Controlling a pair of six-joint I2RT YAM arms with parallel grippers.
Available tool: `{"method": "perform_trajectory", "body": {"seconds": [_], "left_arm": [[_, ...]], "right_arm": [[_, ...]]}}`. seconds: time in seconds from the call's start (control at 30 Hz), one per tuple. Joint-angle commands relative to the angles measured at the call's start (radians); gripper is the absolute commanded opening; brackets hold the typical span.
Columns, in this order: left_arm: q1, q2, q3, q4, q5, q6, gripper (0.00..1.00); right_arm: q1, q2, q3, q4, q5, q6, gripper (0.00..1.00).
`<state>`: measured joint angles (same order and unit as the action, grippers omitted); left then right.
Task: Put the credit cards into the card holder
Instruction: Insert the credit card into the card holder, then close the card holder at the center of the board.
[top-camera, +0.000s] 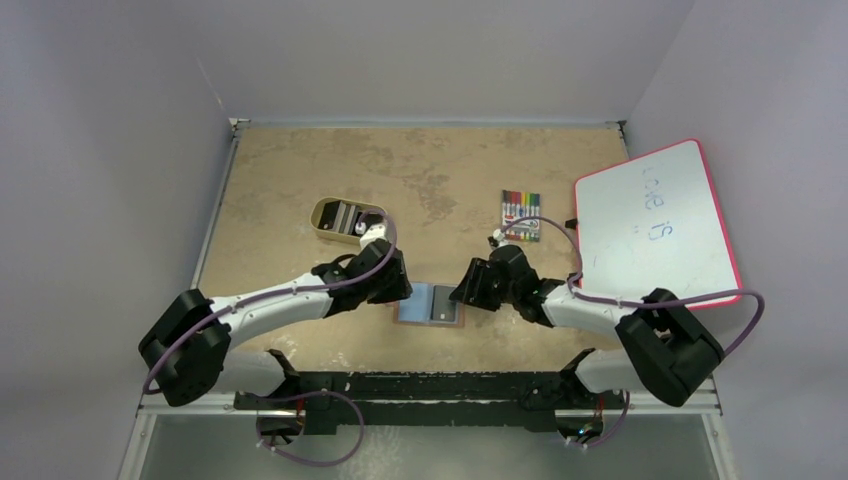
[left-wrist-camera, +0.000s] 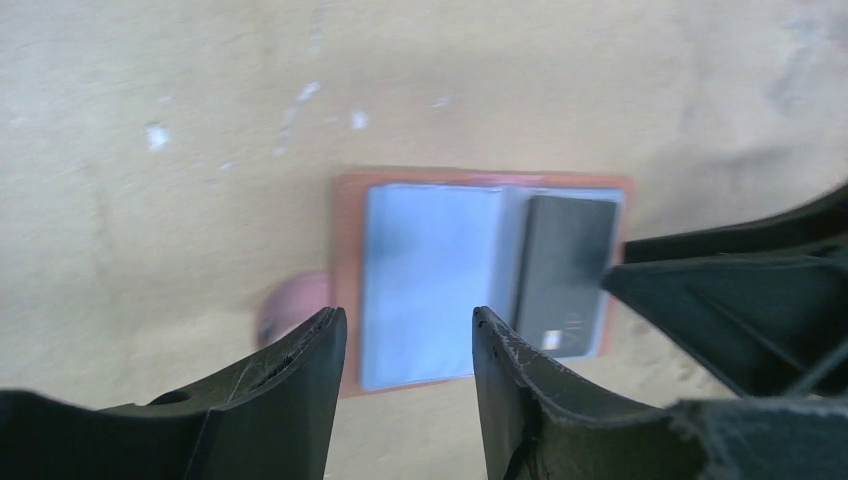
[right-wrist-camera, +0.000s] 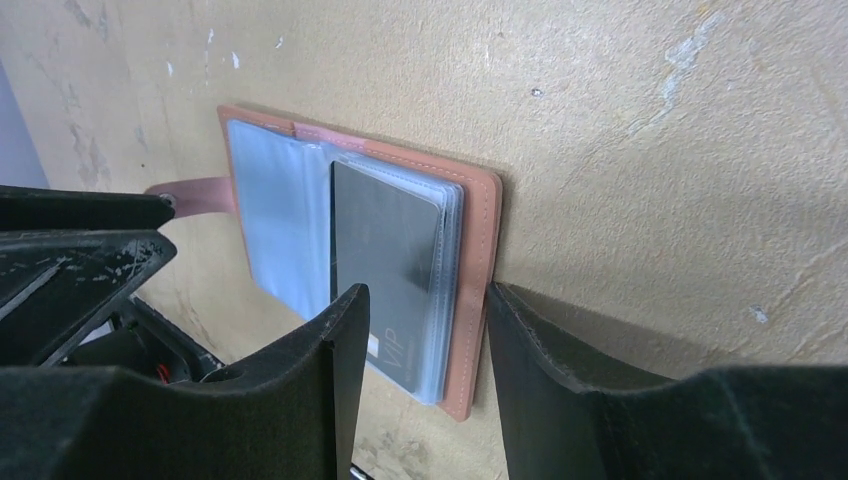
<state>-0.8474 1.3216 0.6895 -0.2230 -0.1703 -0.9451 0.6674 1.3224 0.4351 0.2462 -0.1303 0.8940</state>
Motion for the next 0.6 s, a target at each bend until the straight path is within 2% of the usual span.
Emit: {"method": "perform_trajectory", "body": {"seconds": [0.0,0.4,0.57], "left_arm": [[-0.003,-0.018,0.013,-0.184,-0.122,0.036,0.49],[-0.004,-0.029,0.056,-0.327,-0.245,0.025,0.50],[-0.003,-0.012,0.047,-0.266,-0.244,0.028,0.50]], "right_arm": [[0.003,0.021,0.005,0.042,-0.039,-0.025,0.49],[0.003,0.038,0.008,0.051,-0.053,-0.061,0.48],[0.003,0.055,0.010,0.067,-0.070,-0.074,0.48]]}}
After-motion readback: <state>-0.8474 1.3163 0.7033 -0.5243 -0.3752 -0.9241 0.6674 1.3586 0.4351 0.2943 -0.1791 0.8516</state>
